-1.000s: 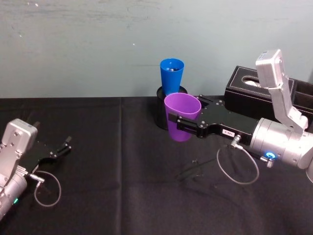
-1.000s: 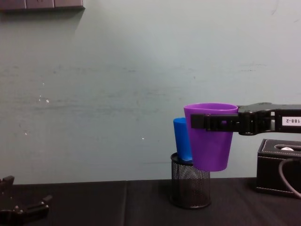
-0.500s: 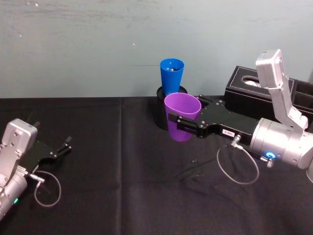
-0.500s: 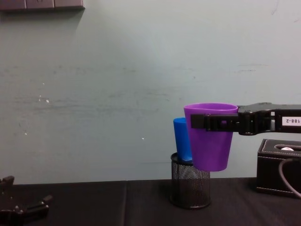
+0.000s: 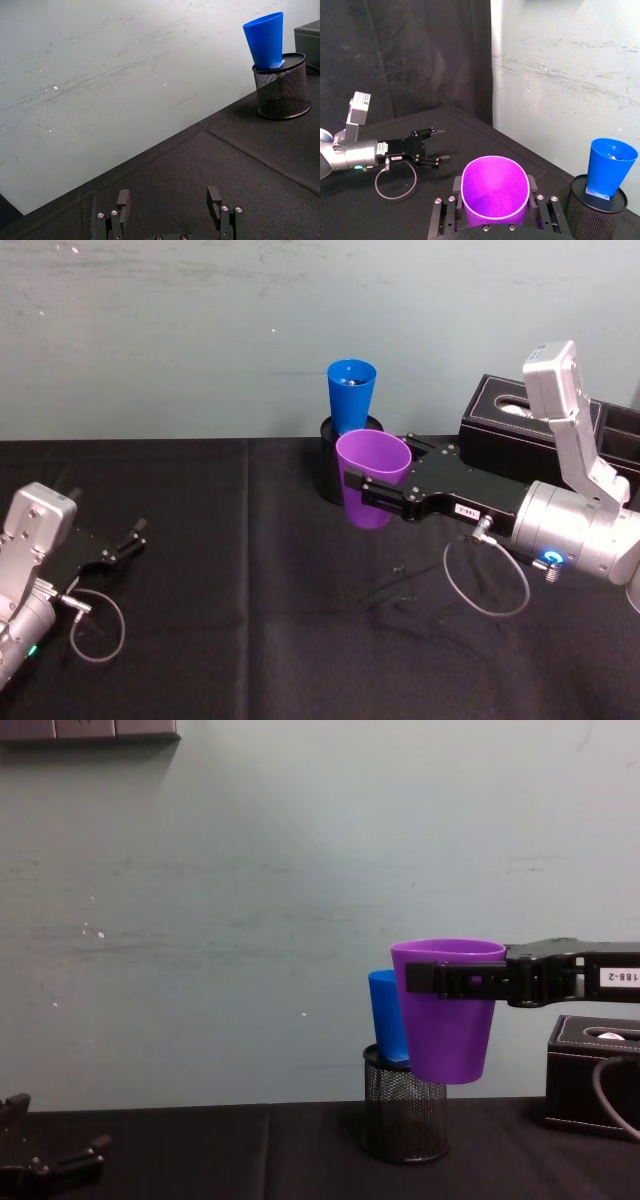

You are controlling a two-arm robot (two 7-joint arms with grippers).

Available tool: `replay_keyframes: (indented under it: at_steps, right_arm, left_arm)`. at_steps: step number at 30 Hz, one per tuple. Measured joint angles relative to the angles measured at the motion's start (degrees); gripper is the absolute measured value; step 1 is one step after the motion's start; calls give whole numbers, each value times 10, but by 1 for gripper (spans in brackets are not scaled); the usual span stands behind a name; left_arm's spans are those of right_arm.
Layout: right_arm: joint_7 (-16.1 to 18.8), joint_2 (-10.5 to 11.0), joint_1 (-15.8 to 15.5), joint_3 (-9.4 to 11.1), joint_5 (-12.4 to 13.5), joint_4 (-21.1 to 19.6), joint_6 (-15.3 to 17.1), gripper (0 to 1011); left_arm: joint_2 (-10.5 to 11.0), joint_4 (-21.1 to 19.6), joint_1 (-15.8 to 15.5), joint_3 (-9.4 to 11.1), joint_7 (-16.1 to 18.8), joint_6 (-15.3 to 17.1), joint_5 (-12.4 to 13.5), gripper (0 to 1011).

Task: Pick up one cup with a gripper and tap it against the other cup.

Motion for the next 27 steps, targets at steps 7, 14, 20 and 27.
replay_keyframes:
  at_steps: [7, 14, 20, 27]
  right_arm:
    - [0, 0, 0, 0, 0, 0, 0, 715]
    - [0, 0, 0, 0, 0, 0, 0, 715]
    - [0, 0, 0, 0, 0, 0, 0, 715]
    - [0, 0, 0, 0, 0, 0, 0, 715]
  left_arm:
    - [0, 0, 0, 0, 0, 0, 0, 1000]
    - [0, 0, 0, 0, 0, 0, 0, 1000]
    - [0, 0, 0, 0, 0, 0, 0, 1000]
    - [0, 0, 0, 0, 0, 0, 0, 1000]
